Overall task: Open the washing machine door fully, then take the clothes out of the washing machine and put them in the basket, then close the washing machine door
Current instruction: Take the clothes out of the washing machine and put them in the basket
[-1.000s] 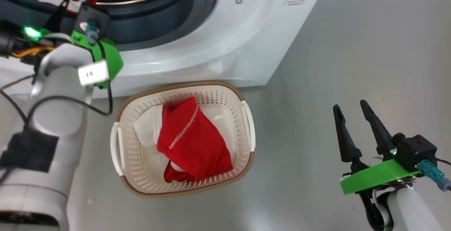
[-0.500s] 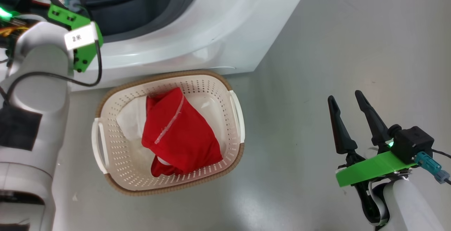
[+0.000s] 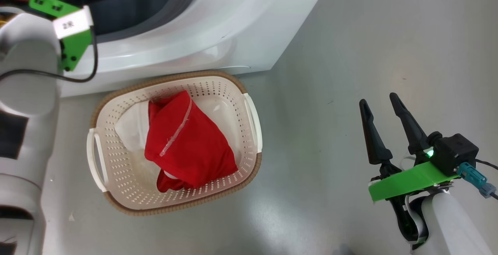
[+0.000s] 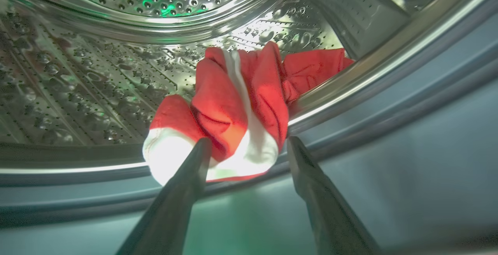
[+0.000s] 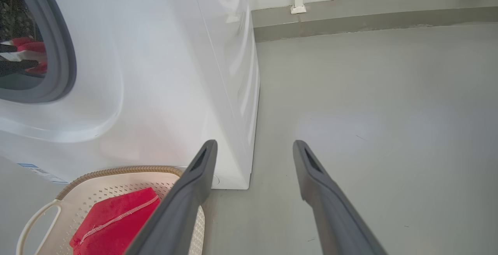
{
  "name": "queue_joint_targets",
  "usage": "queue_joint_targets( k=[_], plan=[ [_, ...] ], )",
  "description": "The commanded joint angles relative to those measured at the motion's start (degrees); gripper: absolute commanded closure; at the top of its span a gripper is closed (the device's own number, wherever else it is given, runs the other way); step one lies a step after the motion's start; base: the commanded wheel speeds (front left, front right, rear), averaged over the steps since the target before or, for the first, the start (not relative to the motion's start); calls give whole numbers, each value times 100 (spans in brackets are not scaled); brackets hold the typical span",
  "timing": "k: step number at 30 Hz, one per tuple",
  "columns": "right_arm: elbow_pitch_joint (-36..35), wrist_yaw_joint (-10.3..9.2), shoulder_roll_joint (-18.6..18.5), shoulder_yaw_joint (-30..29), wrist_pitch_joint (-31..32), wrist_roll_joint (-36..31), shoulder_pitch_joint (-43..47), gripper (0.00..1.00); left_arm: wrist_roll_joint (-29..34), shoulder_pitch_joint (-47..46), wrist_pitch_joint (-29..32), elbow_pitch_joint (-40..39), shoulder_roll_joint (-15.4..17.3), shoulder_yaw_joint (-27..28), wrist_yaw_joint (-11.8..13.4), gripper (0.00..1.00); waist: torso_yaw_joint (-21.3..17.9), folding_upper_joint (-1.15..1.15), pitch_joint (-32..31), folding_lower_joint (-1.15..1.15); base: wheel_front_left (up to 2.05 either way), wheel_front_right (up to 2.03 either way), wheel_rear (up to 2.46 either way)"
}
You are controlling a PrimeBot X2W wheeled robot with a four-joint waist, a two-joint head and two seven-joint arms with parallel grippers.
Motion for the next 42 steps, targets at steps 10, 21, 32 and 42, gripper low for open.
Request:
queue_joint_targets(
  k=[10, 21, 32, 42],
  plan=[
    [-149, 28, 14, 186, -37, 130, -62, 0, -176, -127, 134, -30, 539, 7, 87, 29, -61, 0, 74, 0, 0, 0, 0],
    [-152, 28, 14, 158, -37, 115, -84, 0, -424, -89, -255, -14, 494, 16, 15, 100, 11, 0, 41, 0, 0, 0, 0],
    [-149, 28, 12, 70, -37, 3, -10, 0, -1117, 176, -1555, -43, 130, 369, -349, 100, 258, 0, -217, 0, 0, 0, 0],
    [-119, 28, -96, -19, -37, -47, 318, 0, -1809, 1283, -2016, -1455, -213, 758, -545, 100, 503, 0, -716, 0, 0, 0, 0]
  ],
)
